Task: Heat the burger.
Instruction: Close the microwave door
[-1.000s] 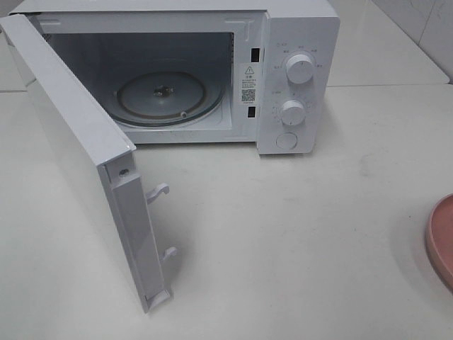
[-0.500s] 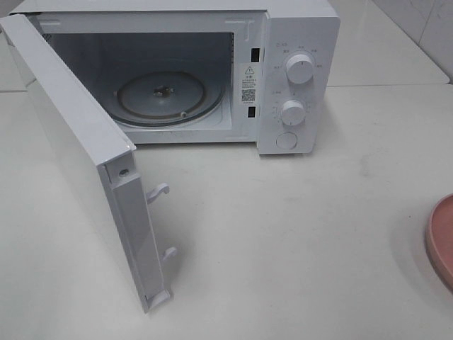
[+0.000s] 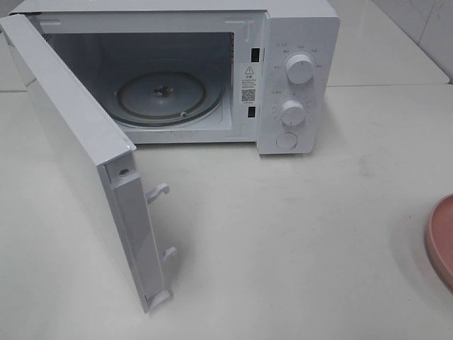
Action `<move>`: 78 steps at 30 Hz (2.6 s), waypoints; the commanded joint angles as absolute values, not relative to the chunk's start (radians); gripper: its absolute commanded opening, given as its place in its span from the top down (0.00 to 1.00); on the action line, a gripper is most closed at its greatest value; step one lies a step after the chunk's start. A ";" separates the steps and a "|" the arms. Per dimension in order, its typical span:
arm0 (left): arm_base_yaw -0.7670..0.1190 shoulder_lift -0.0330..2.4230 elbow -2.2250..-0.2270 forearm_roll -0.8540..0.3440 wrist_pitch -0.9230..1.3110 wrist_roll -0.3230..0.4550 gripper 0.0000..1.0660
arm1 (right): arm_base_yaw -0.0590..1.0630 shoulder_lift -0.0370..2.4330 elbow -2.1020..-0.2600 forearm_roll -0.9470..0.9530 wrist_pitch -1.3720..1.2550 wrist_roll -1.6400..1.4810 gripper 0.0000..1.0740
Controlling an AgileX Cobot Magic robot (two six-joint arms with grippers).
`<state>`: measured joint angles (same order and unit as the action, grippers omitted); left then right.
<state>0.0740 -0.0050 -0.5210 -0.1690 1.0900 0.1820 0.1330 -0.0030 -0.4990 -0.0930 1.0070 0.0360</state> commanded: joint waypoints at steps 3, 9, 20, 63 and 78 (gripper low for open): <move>0.077 -0.023 -0.519 -0.176 1.075 0.176 0.08 | 0.129 -0.031 -0.497 -0.092 0.996 0.029 0.29; 0.077 -0.023 -0.519 -0.176 1.075 0.176 0.08 | 0.129 -0.031 -0.497 -0.092 0.996 0.029 0.29; 0.077 -0.023 -0.519 -0.176 1.075 0.176 0.08 | 0.129 -0.031 -0.497 -0.092 0.996 0.028 0.29; 0.065 0.477 -0.397 -0.187 0.321 0.181 1.00 | 0.129 -0.031 -0.497 -0.092 0.996 0.030 0.29; 0.065 0.771 -0.236 -0.140 -0.319 0.163 1.00 | 0.129 -0.031 -0.497 -0.092 0.996 0.030 0.29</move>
